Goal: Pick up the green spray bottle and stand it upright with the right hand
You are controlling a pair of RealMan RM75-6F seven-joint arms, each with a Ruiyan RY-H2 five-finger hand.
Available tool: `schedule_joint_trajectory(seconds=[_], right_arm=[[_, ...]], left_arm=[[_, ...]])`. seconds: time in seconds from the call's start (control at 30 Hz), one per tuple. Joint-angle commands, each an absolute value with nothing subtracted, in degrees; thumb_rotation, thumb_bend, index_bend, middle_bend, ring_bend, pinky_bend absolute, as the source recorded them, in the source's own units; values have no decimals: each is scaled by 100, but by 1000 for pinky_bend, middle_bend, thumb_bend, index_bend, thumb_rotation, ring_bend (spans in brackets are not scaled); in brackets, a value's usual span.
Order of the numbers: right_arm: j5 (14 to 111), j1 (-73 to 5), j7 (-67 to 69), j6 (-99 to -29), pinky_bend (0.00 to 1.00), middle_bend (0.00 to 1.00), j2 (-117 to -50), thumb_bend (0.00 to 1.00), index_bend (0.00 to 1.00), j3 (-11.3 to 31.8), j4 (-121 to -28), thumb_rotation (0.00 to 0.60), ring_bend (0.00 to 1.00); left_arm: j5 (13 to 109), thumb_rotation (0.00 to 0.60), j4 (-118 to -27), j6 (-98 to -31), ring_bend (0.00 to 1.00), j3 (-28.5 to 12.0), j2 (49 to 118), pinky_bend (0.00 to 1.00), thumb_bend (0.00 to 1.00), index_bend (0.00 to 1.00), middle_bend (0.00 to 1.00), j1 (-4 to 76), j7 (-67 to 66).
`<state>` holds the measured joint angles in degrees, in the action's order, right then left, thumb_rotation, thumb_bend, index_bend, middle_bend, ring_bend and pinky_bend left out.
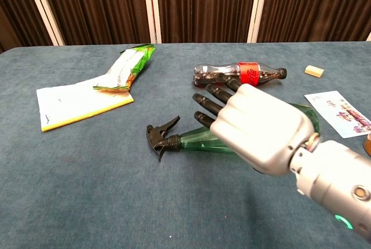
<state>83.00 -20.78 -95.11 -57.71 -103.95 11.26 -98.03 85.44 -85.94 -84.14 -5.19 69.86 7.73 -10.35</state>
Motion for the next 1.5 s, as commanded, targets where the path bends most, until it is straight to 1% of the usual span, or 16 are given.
schedule_joint_trajectory(seconds=[0.03, 0.27, 0.63, 0.73, 0.83, 0.93, 1.03, 1.1, 1.2, 1.23, 1.3, 1.4, 1.5], right_arm=[[8115, -2270, -9487, -5698, 0, 0, -10460, 184, 100, 1193, -9639, 600, 0], [7709, -2683, -9253, -5570, 0, 0, -10479, 184, 101, 1305, -9316, 600, 0], [7183, -3310, -9064, -5476, 0, 0, -10640, 184, 106, 1242, -8668, 600, 0], [7065, -3445, -8947, -5439, 0, 0, -10646, 187, 120, 1220, -8482, 600, 0], [7009, -3575, -8803, -5435, 0, 0, -10602, 199, 158, 1183, -8340, 600, 0], [6978, -3678, -8715, -5446, 0, 0, -10557, 228, 230, 1129, -8226, 600, 0], [6909, -3768, -8665, -5465, 0, 0, -10520, 279, 375, 1050, -8136, 600, 0], [6862, -3805, -8651, -5500, 0, 0, -10505, 327, 487, 999, -8106, 600, 0], [6774, -3861, -8621, -5551, 0, 4, -10474, 412, 688, 925, -8116, 600, 0], [6775, -3877, -8613, -5589, 0, 12, -10465, 427, 729, 905, -8125, 600, 0], [6828, -3901, -8555, -5700, 0, 61, -10451, 467, 842, 850, -8139, 600, 0], [7044, -3926, -8394, -5883, 3, 115, -10435, 486, 926, 762, -8141, 600, 0], [7381, -3928, -8143, -6109, 28, 142, -10382, 487, 938, 645, -8137, 600, 0]], left_arm=[[8494, 600, -8589, -8370, 0, -521, 6998, 47, 9, 0, 0, 795, -1061], [8170, 600, -8538, -8249, 0, -618, 7096, 47, 9, 0, 0, 846, -1319], [7807, 600, -8467, -8001, 0, -676, 7166, 47, 9, 0, 0, 939, -1451], [7744, 600, -8439, -7955, 0, -678, 7169, 47, 8, 0, 0, 950, -1440], [7675, 600, -8408, -7909, 0, -686, 7171, 47, 9, 0, 0, 964, -1424], [7615, 600, -8385, -7862, 0, -697, 7180, 47, 9, 0, 0, 986, -1434], [7583, 600, -8388, -7835, 0, -695, 7184, 47, 9, 0, 0, 1004, -1453], [7578, 600, -8398, -7838, 0, -692, 7183, 47, 9, 0, 0, 1009, -1458], [7570, 600, -8414, -7845, 0, -688, 7185, 47, 9, 0, 0, 1018, -1478], [7573, 600, -8420, -7843, 0, -685, 7184, 47, 9, 0, 0, 1022, -1479], [7591, 600, -8438, -7843, 0, -670, 7176, 47, 9, 0, 0, 1029, -1476], [7623, 600, -8457, -7865, 0, -657, 7169, 47, 10, 0, 0, 1035, -1475], [7688, 600, -8491, -7924, 0, -636, 7152, 47, 9, 0, 0, 1025, -1448]])
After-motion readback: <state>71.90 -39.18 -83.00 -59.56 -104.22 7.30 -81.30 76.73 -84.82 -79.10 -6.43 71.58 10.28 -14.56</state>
